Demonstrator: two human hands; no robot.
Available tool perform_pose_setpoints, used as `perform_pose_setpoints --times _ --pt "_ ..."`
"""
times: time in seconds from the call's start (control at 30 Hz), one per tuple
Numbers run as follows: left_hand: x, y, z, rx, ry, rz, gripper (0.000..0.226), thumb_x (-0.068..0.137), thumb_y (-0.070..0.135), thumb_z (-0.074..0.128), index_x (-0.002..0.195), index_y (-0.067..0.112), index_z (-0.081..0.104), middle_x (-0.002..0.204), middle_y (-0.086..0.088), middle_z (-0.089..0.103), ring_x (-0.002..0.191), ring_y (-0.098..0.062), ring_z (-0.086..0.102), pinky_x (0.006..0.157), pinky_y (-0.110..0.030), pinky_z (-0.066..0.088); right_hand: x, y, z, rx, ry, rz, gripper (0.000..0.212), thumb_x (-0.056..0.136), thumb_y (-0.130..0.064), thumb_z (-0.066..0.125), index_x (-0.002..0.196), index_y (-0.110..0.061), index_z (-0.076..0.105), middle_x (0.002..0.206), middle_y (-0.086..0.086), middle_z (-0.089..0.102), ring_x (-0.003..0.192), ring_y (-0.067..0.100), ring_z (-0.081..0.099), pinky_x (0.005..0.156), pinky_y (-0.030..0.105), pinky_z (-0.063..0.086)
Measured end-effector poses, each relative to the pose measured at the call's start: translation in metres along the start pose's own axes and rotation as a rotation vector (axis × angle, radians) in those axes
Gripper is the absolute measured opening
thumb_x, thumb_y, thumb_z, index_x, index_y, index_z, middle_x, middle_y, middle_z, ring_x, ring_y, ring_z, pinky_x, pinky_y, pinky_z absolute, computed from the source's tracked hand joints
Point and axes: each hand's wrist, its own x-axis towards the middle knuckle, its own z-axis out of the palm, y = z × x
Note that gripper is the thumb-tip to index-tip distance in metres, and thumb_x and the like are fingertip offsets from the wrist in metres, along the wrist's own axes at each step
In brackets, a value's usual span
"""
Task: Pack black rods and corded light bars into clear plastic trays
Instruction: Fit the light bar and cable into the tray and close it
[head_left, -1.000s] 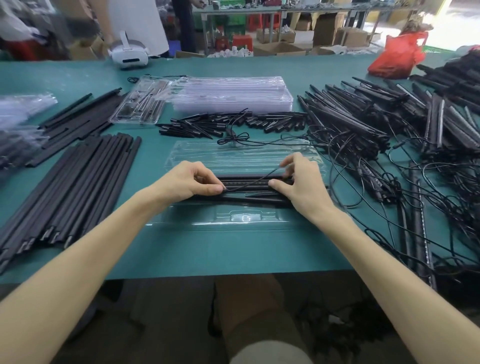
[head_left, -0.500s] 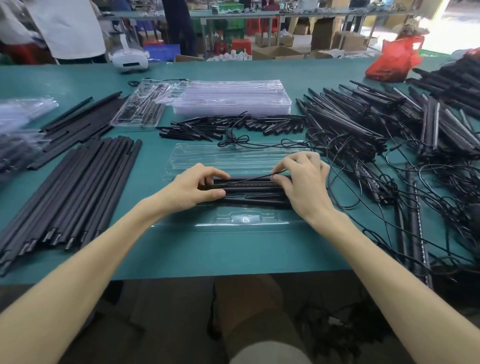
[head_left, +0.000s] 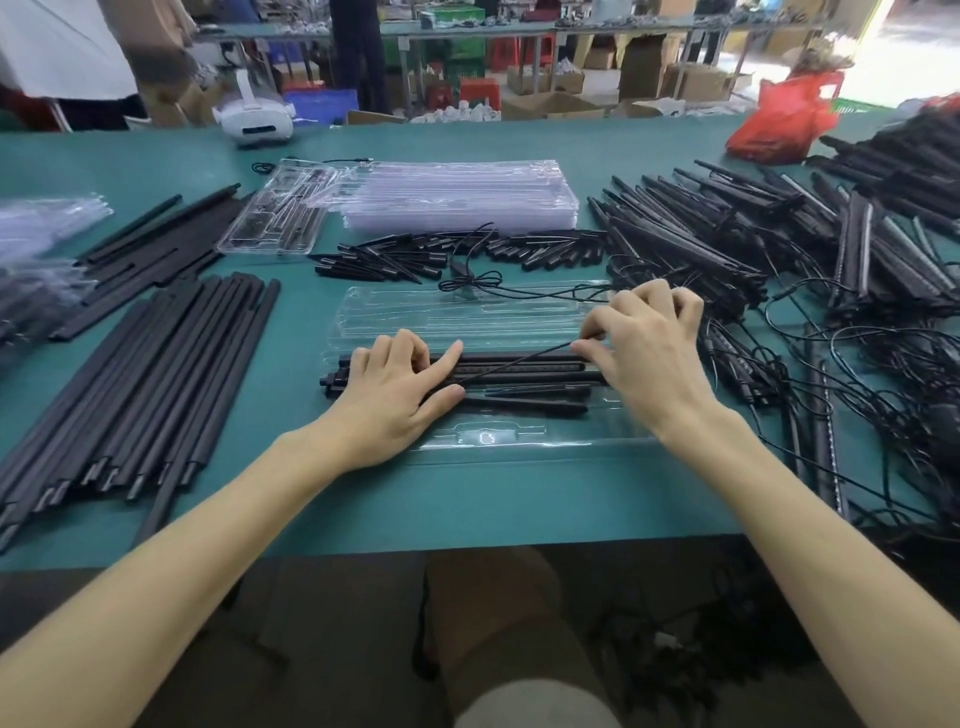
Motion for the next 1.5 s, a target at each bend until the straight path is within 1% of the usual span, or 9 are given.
perform_pose_setpoints --times 0.2,0.33,0.43,0.63,0.83,1.07,1.23,1.37,1.5 --pt "0.001 0.003 -0.005 0.000 -0.028 0.005 0.075 0.093 0.065 0.006 0.155 0.031 0.031 0.147 0.003 0.024 0.137 -0.018 0.014 0.114 -0.038 0.009 -0.008 0.019 -0.007 0.005 -0.077 0.028 0.015 0.094 -0.037 0.066 0.099 -0.023 0.068 0.107 -0.007 0.066 0.118 0.018 0.052 0.106 0.043 0.018" --pt "0.002 0.003 -0.007 -0.062 -0.108 0.057 0.074 0.096 0.058 0.009 0.159 0.022 0.022 0.167 0.004 0.010 0.154 -0.014 0.003 0.124 -0.033 0.001 -0.010 0.023 -0.018 0.079 -0.072 0.006 0.006 0.095 -0.021 0.066 0.100 -0.016 0.067 0.100 0.000 0.069 0.103 0.025 0.056 0.099 0.041 0.036" --pt "0.004 0.001 -0.008 -0.076 -0.149 0.079 0.074 0.096 0.056 0.009 0.161 0.019 0.015 0.169 0.006 0.001 0.155 -0.011 -0.002 0.125 -0.034 0.005 -0.015 0.019 -0.030 0.182 -0.068 -0.050 0.007 0.095 -0.012 0.066 0.100 -0.011 0.070 0.098 0.002 0.068 0.101 0.025 0.051 0.086 0.046 0.049" --pt "0.006 -0.017 -0.008 -0.121 -0.186 0.058 0.073 0.097 0.057 0.011 0.161 0.021 0.007 0.166 0.012 -0.004 0.153 -0.005 -0.006 0.126 -0.031 0.002 -0.035 -0.002 -0.035 0.389 -0.217 -0.204 0.008 0.094 -0.022 0.069 0.099 -0.017 0.073 0.096 -0.012 0.063 0.100 0.012 0.048 0.085 0.036 0.049" --pt "0.005 -0.034 -0.007 -0.117 -0.181 0.051 0.076 0.094 0.059 0.010 0.161 0.022 0.011 0.166 0.011 -0.001 0.154 -0.006 -0.004 0.126 -0.031 0.003 -0.039 0.000 -0.030 0.625 -0.301 -0.058 0.017 0.091 -0.038 0.070 0.094 -0.022 0.074 0.093 -0.011 0.064 0.085 0.006 0.060 0.077 0.024 0.048" --pt "0.005 -0.034 -0.004 -0.097 -0.171 0.036 0.081 0.091 0.064 0.002 0.161 0.025 0.009 0.166 0.014 -0.003 0.153 -0.004 -0.006 0.126 -0.032 0.003 -0.012 0.014 -0.018 0.484 -0.083 0.215 0.016 0.098 -0.032 0.063 0.095 -0.017 0.069 0.092 -0.006 0.056 0.073 0.000 0.054 0.076 0.019 0.039" --pt "0.004 -0.033 -0.004 -0.085 -0.168 0.029 0.078 0.092 0.063 0.003 0.161 0.026 0.008 0.166 0.015 -0.004 0.153 -0.003 -0.007 0.126 -0.031 0.002 0.006 0.012 -0.011 0.379 0.055 0.329 0.018 0.098 -0.030 0.063 0.103 -0.013 0.058 0.106 0.001 0.048 0.088 0.018 0.054 0.084 0.038 0.049" --pt "0.003 -0.030 -0.003 -0.085 -0.166 0.018 0.076 0.093 0.062 0.003 0.161 0.029 0.007 0.165 0.017 -0.005 0.152 -0.001 -0.008 0.125 -0.029 0.000 0.018 0.007 -0.001 0.213 -0.111 0.297 0.040 0.098 -0.041 0.061 0.121 -0.009 0.060 0.121 0.012 0.048 0.117 0.029 0.041 0.095 0.037 0.040" --pt "0.002 -0.029 -0.004 -0.089 -0.153 0.010 0.074 0.094 0.061 0.004 0.161 0.029 0.007 0.165 0.017 -0.005 0.152 -0.001 -0.008 0.125 -0.029 0.000 0.024 0.003 0.010 0.058 -0.238 0.256 0.035 0.099 -0.040 0.059 0.117 -0.012 0.070 0.115 0.018 0.061 0.111 0.036 0.044 0.095 0.040 0.037"
